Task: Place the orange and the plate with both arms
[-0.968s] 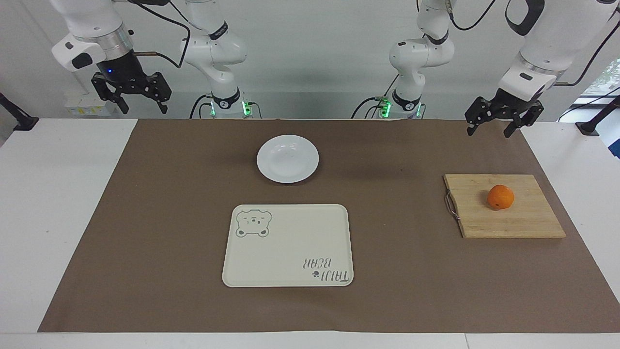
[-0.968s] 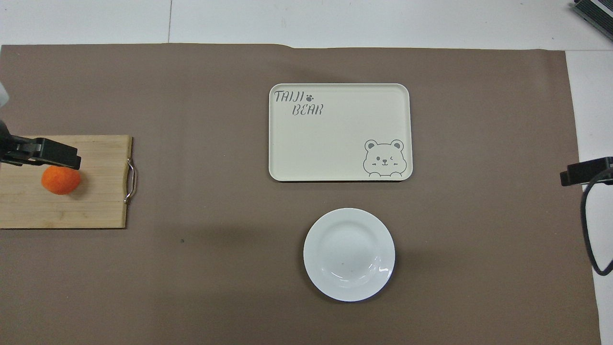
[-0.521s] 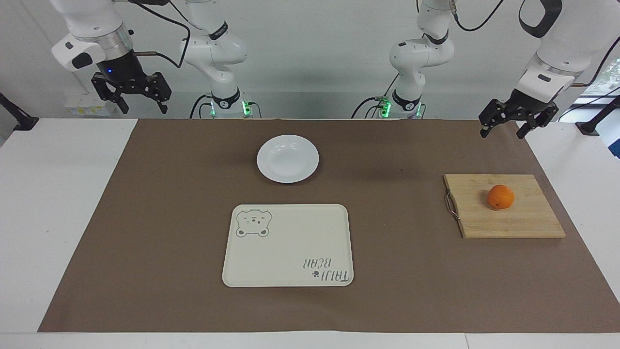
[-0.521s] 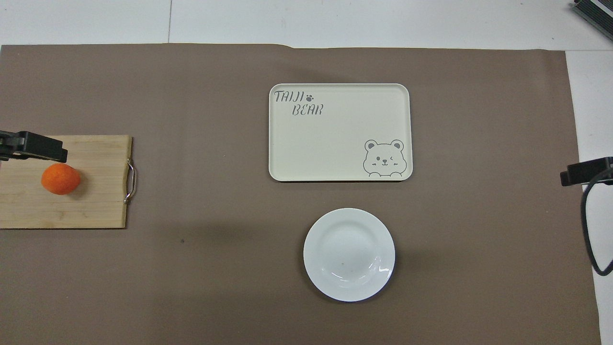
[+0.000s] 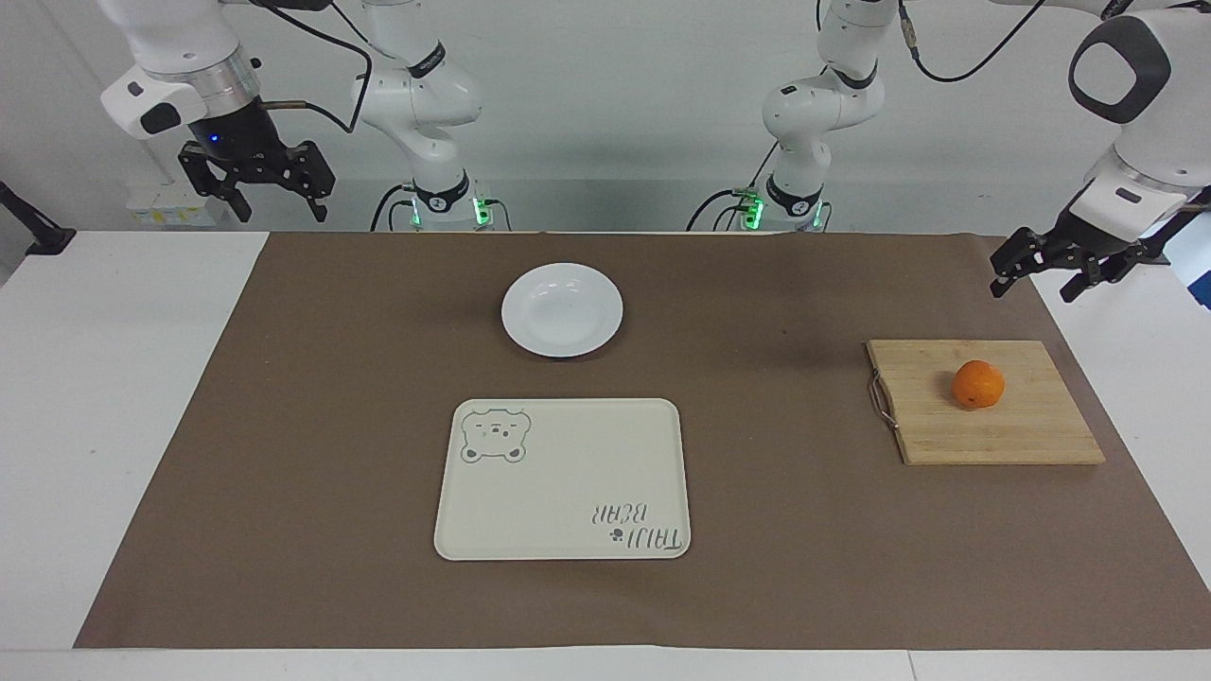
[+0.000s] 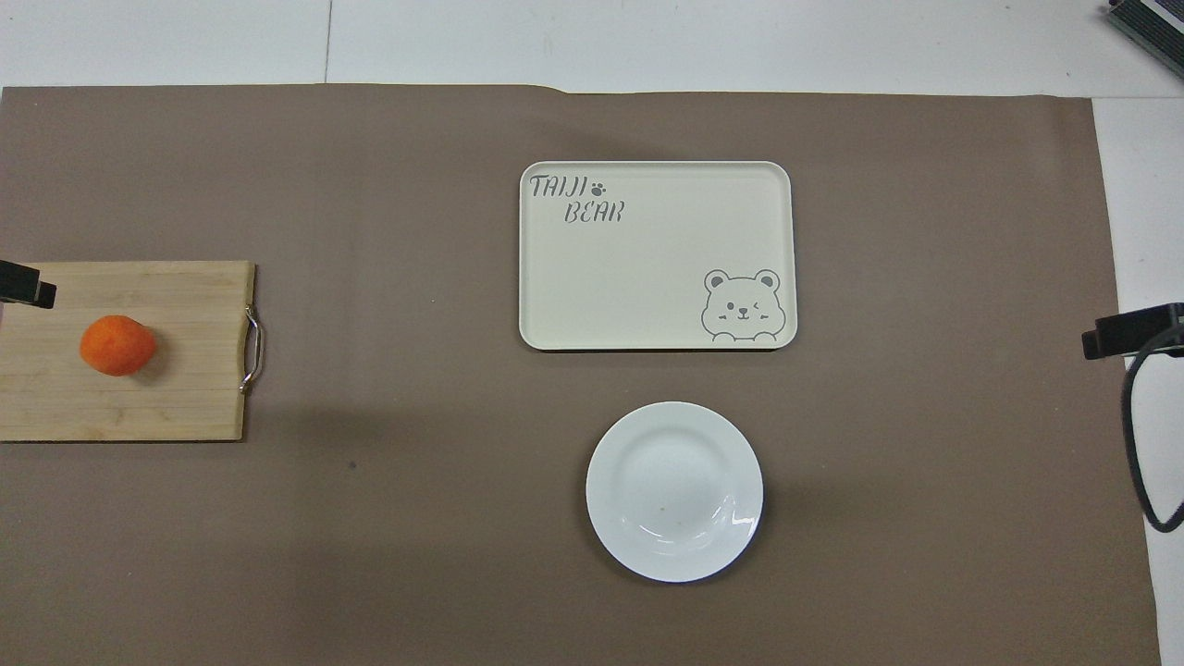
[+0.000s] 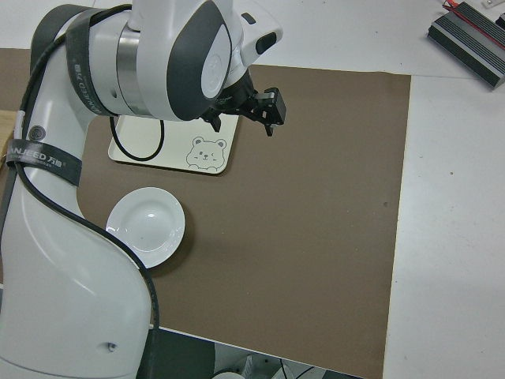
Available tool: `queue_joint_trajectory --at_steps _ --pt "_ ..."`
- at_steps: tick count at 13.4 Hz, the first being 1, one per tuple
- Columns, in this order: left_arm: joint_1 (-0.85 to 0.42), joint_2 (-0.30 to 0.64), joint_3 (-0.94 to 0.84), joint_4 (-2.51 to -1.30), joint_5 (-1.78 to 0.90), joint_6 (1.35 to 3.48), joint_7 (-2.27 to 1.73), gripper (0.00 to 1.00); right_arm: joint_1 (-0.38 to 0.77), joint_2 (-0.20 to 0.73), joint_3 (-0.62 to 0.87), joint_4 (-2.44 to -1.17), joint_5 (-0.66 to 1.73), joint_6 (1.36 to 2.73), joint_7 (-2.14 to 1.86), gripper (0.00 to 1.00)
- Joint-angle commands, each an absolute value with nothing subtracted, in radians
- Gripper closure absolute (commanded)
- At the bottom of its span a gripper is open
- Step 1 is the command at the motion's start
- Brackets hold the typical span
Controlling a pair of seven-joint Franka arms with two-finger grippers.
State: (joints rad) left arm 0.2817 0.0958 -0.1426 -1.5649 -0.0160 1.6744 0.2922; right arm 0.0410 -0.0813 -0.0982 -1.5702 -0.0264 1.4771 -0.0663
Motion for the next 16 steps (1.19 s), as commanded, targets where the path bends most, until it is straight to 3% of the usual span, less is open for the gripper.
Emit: queue_joint_trajectory --at_steps 1,7,16 --pt "0.310 0.132 -0.152 -1.562 0.002 1.713 0.339 0.00 0.035 -0.089 -0.095 -1.569 -0.034 1.462 -0.087 0.00" --pt "0.337 0.209 -0.149 -1.597 0.002 1.796 0.428 0.00 0.035 -0.089 -0.095 -1.569 -0.034 1.462 -0.087 0.00" --pt "0.380 0.232 -0.147 -1.867 0.026 2.071 0.570 0.00 0.035 -0.089 -0.095 -1.569 -0.034 1.460 -0.087 0.00"
